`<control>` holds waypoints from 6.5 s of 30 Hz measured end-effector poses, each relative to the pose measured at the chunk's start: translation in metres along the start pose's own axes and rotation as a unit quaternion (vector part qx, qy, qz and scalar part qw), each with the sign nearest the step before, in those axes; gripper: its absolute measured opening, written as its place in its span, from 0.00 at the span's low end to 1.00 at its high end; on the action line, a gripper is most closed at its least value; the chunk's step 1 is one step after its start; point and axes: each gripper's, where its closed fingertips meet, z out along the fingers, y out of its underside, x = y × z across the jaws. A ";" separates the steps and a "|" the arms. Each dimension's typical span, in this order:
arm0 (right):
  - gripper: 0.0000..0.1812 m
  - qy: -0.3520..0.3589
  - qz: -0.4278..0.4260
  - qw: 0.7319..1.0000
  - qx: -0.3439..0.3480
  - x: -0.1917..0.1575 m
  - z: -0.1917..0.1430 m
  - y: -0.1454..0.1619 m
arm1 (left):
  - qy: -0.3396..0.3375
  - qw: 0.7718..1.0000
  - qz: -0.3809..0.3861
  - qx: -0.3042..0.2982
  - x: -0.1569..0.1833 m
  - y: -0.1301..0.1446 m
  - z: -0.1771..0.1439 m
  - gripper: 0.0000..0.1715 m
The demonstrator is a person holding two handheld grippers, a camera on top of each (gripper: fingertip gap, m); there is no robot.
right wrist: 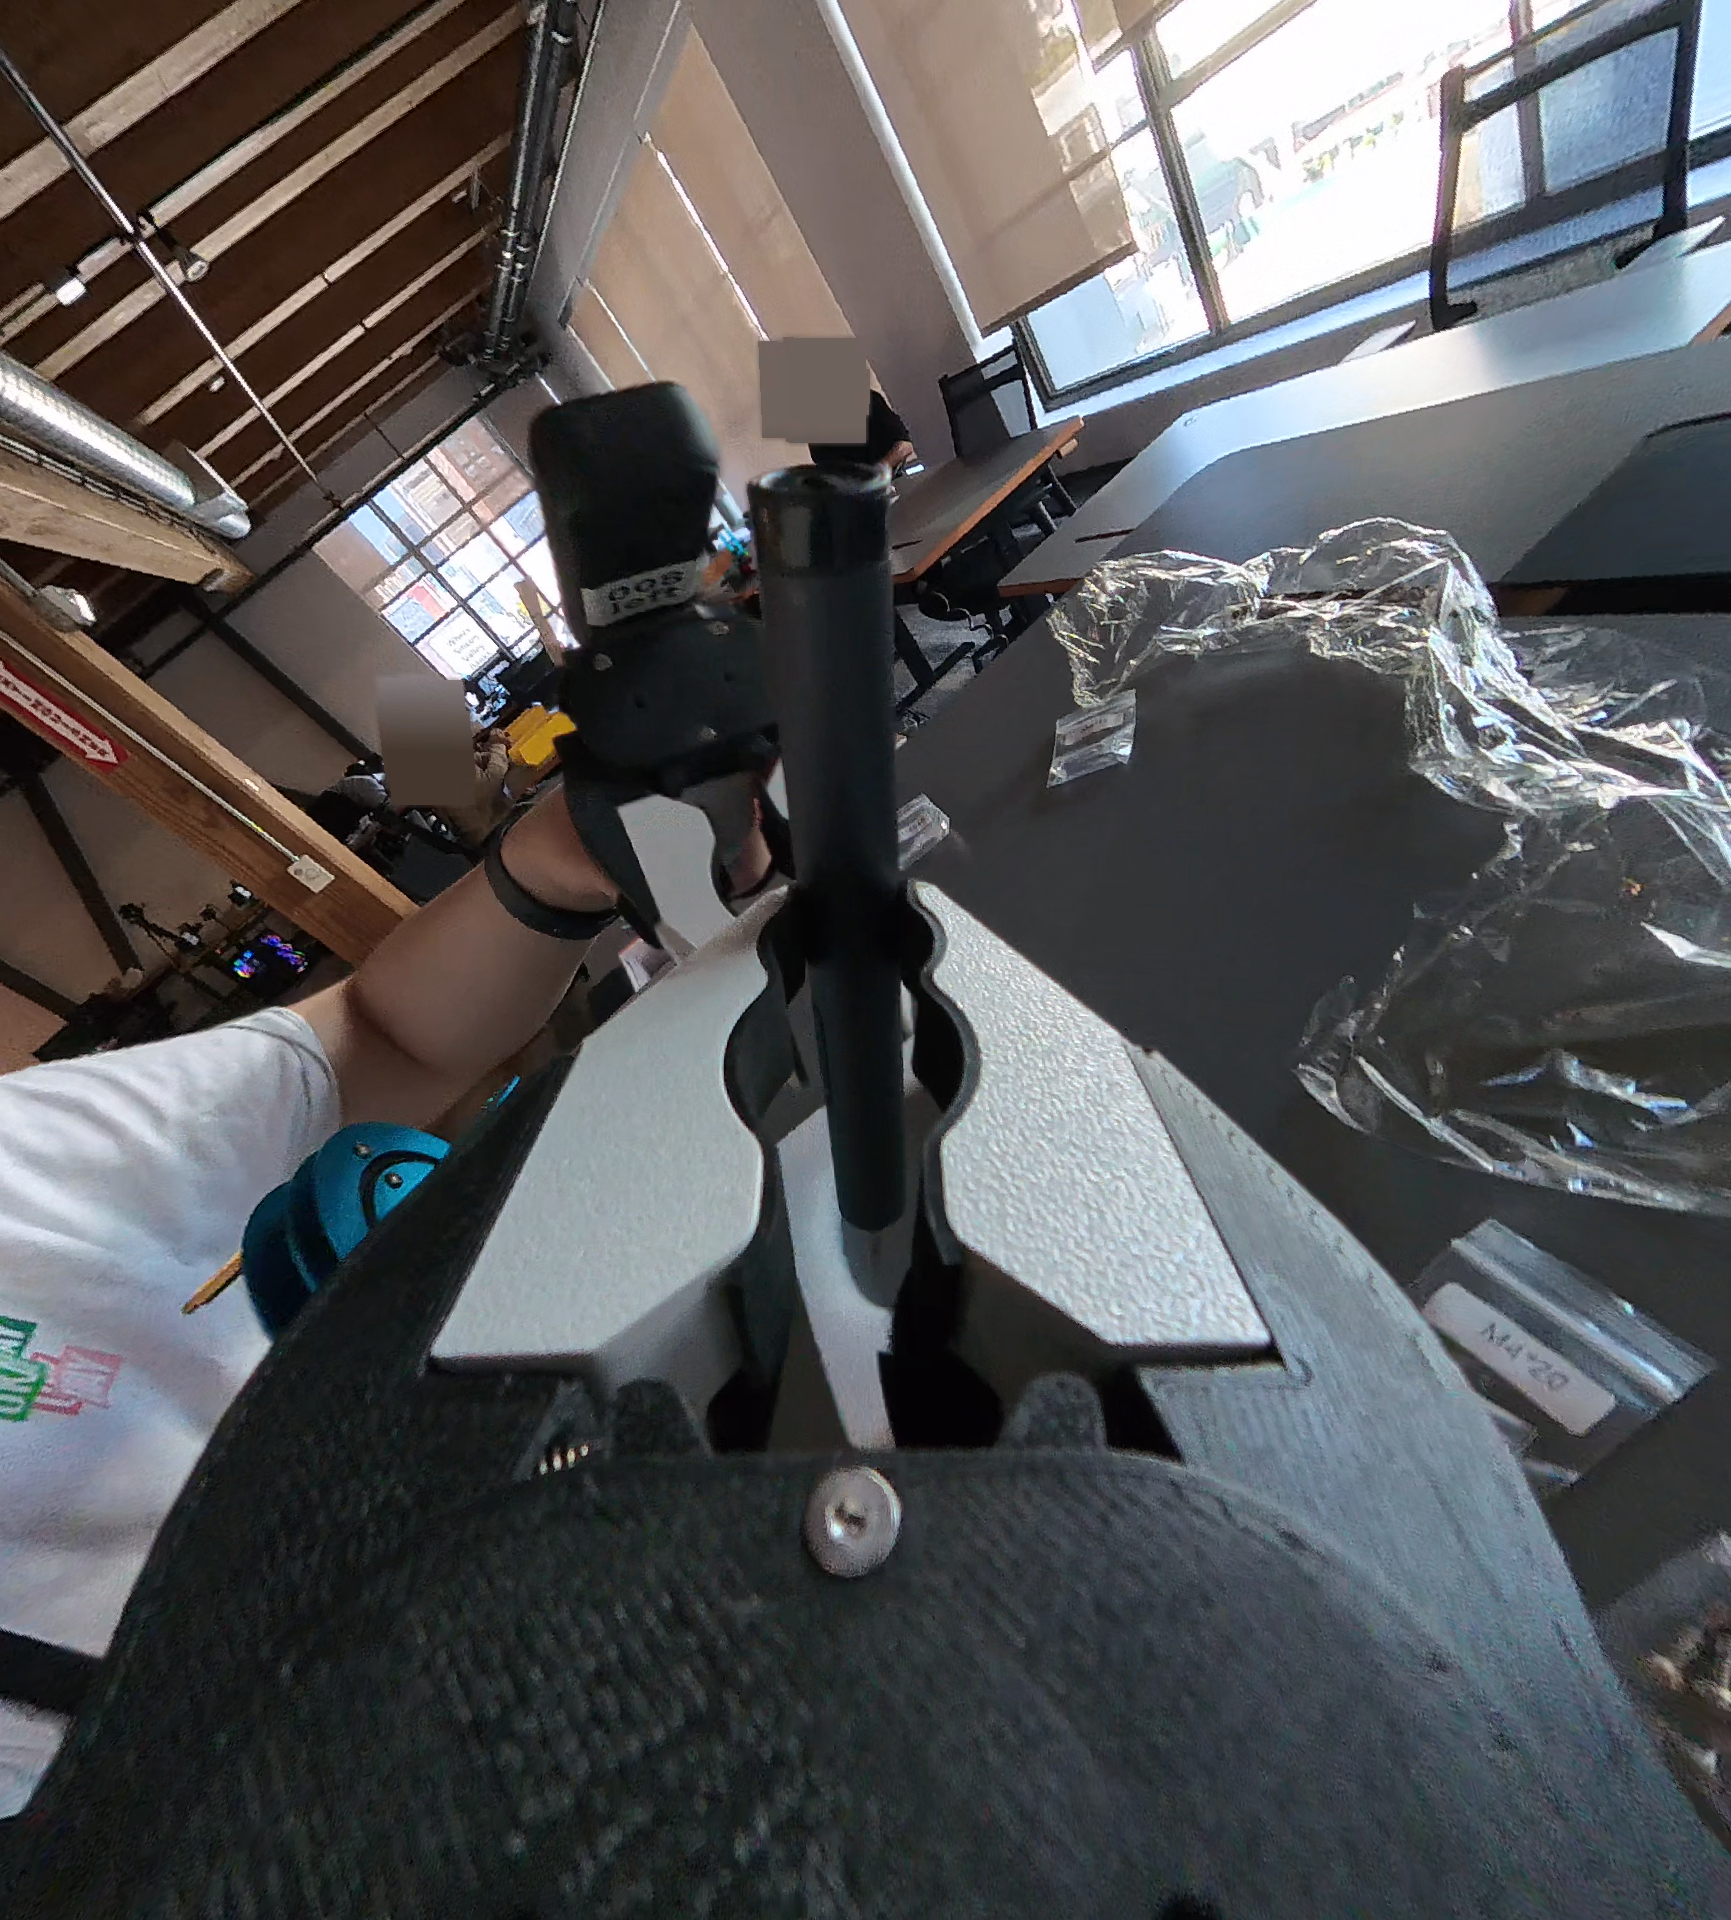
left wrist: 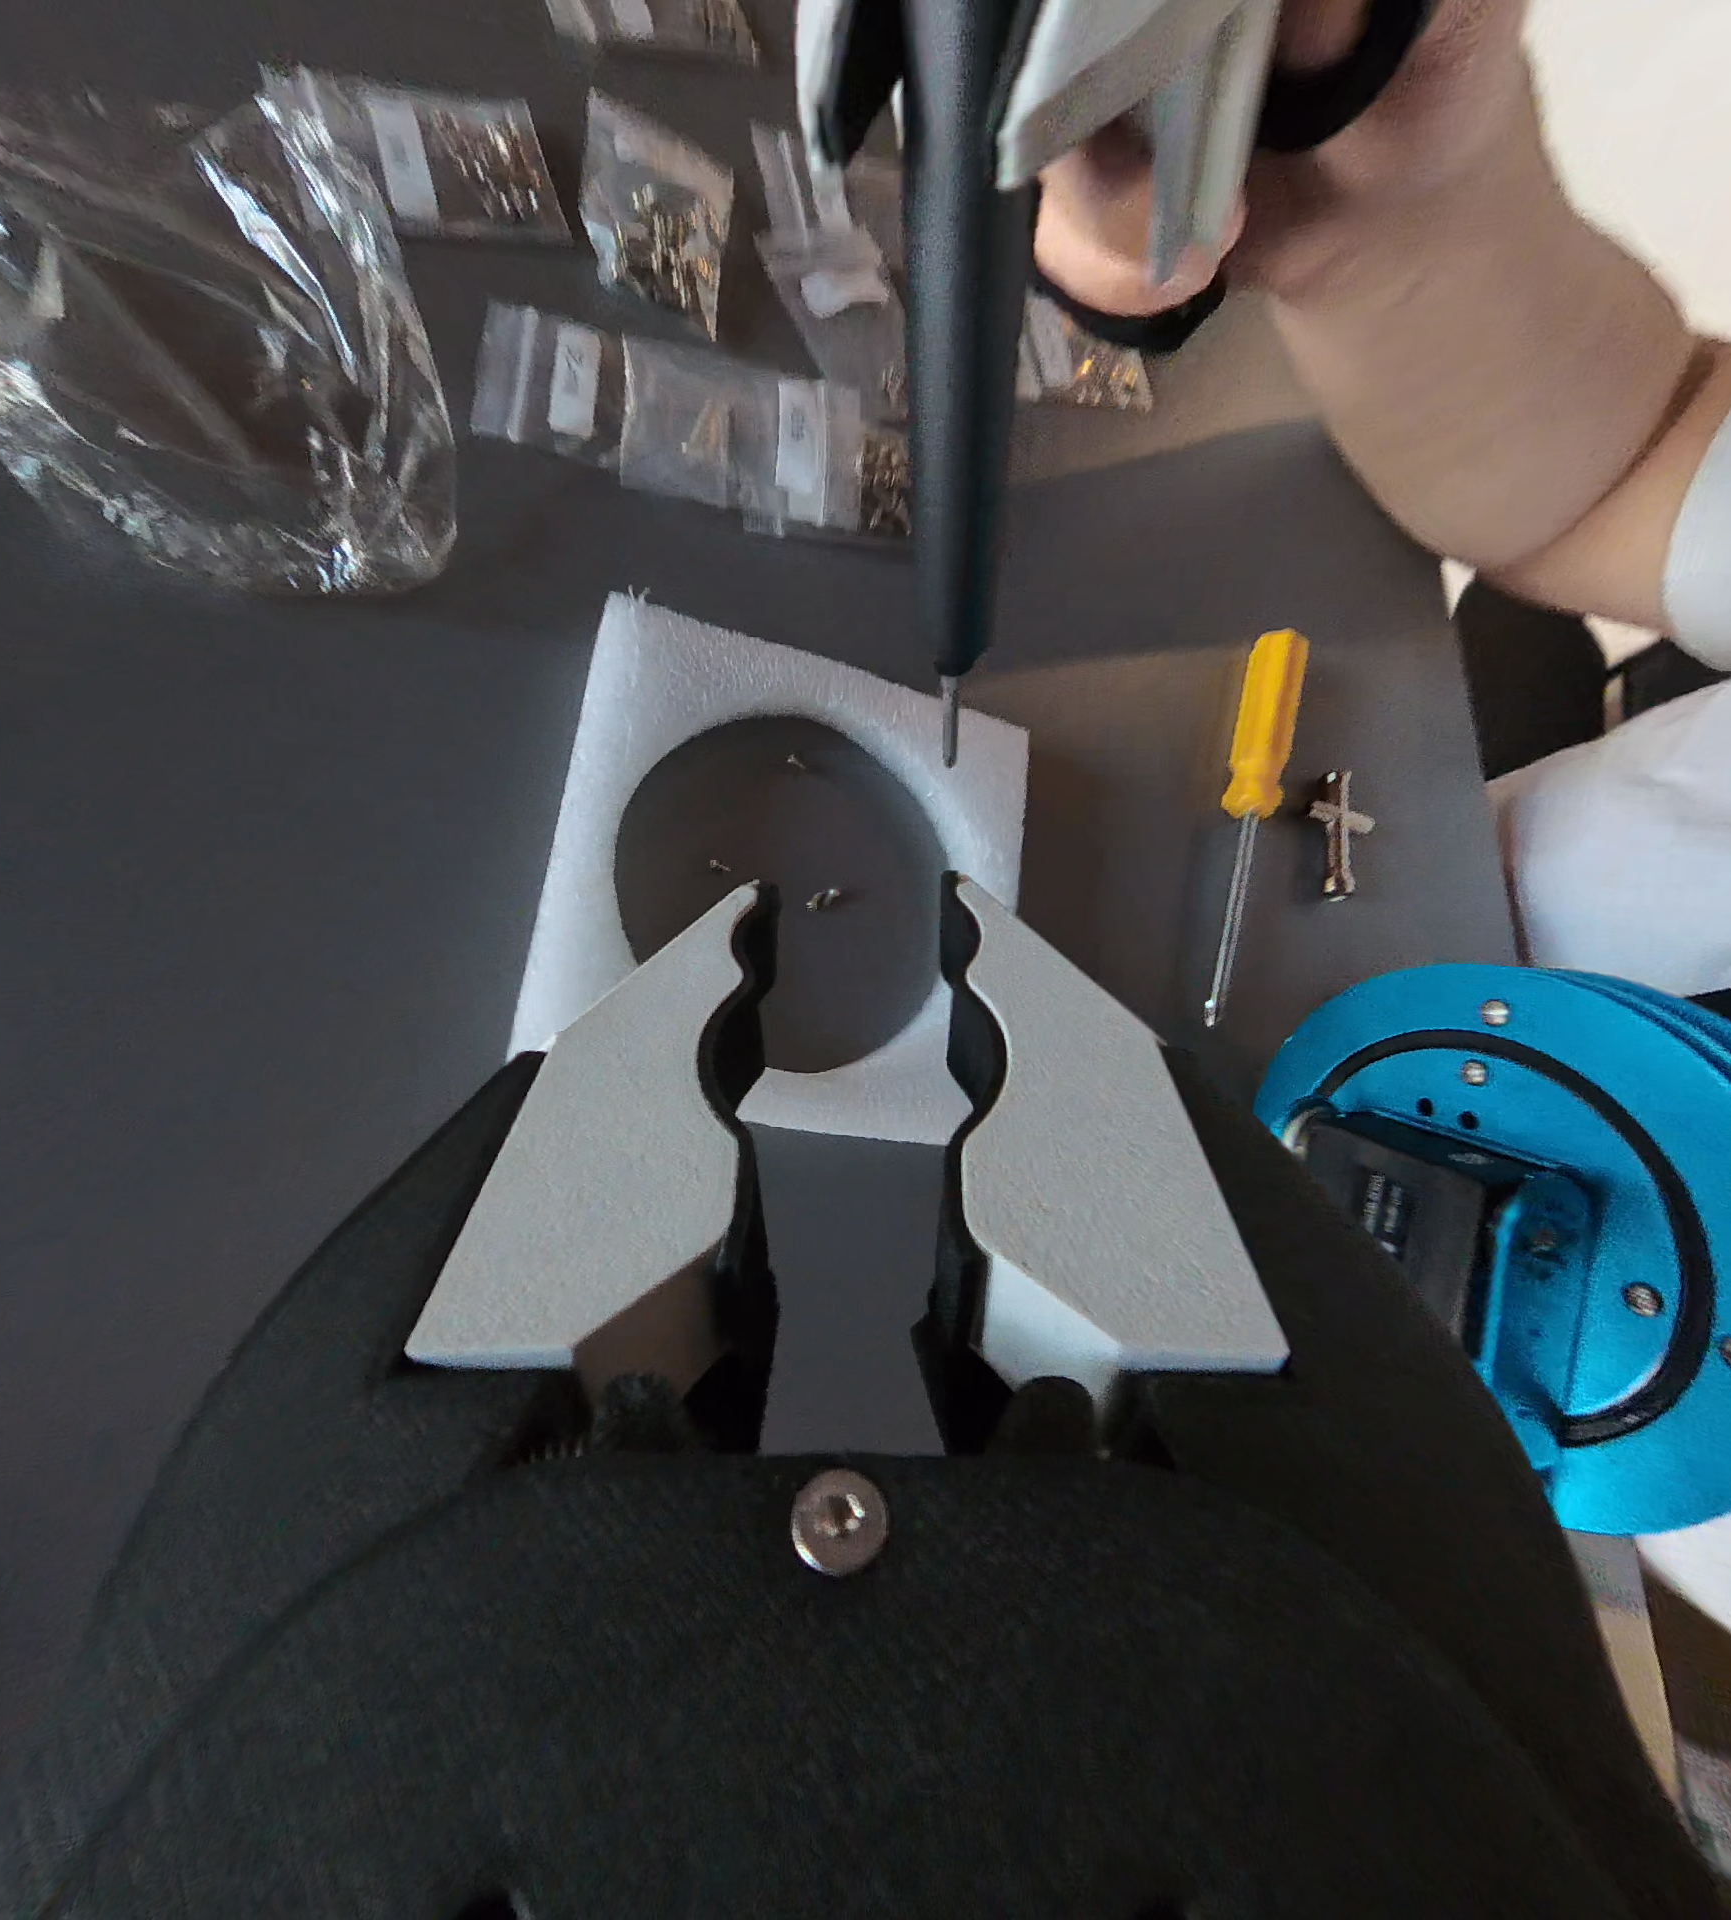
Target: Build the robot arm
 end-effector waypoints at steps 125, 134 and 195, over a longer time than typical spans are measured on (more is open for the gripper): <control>0.70 0.394 -0.115 0.892 -0.190 0.142 -0.408 0.116 | -0.498 0.822 -0.259 0.095 0.058 -0.159 0.295 0.84; 0.74 0.397 -0.113 0.890 -0.193 0.143 -0.403 0.117 | -0.499 0.822 -0.258 0.098 0.058 -0.159 0.294 0.83; 0.18 -0.102 -0.395 0.889 -0.210 -0.125 0.020 0.181 | -0.292 0.922 0.203 0.153 0.148 0.087 -0.039 0.22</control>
